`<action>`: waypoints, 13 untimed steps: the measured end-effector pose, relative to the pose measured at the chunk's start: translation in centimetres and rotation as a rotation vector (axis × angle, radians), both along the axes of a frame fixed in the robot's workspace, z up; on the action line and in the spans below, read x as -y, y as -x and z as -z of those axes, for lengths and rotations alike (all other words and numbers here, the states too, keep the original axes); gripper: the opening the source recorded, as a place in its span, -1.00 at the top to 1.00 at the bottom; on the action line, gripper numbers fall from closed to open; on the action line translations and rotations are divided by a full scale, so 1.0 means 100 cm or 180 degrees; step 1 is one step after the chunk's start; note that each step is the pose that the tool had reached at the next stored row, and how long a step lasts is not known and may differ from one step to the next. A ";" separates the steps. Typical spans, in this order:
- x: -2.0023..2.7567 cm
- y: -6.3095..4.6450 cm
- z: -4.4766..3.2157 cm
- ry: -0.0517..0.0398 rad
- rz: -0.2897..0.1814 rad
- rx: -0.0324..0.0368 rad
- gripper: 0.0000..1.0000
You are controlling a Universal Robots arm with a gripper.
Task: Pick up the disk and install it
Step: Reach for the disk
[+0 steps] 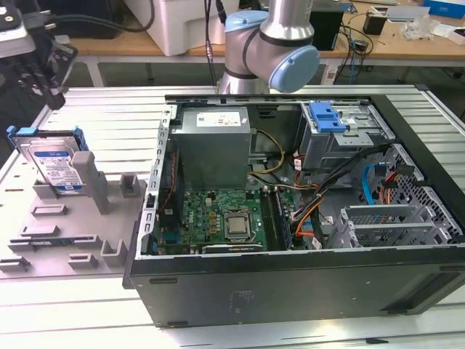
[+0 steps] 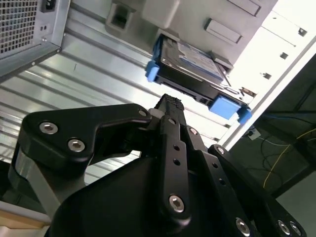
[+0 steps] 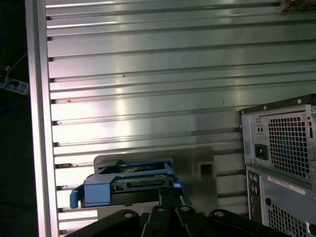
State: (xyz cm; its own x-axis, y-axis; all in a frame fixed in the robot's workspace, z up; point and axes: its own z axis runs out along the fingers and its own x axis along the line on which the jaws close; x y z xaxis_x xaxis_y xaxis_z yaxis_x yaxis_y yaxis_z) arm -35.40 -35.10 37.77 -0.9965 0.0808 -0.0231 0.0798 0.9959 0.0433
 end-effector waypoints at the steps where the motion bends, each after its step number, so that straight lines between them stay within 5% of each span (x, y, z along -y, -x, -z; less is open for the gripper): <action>1: -0.0007 0.008 0.0007 0.0000 0.0000 0.0000 0.79; 9: -0.0046 0.052 0.0049 0.0000 0.0000 0.0000 0.79; 13: -0.0046 0.054 0.0050 0.0005 0.0000 0.0000 0.79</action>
State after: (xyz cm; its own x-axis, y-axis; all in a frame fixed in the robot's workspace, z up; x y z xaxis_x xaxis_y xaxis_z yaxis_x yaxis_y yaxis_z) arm -40.77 -34.65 37.27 -0.9965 0.0807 -0.0232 0.0797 0.9959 0.0417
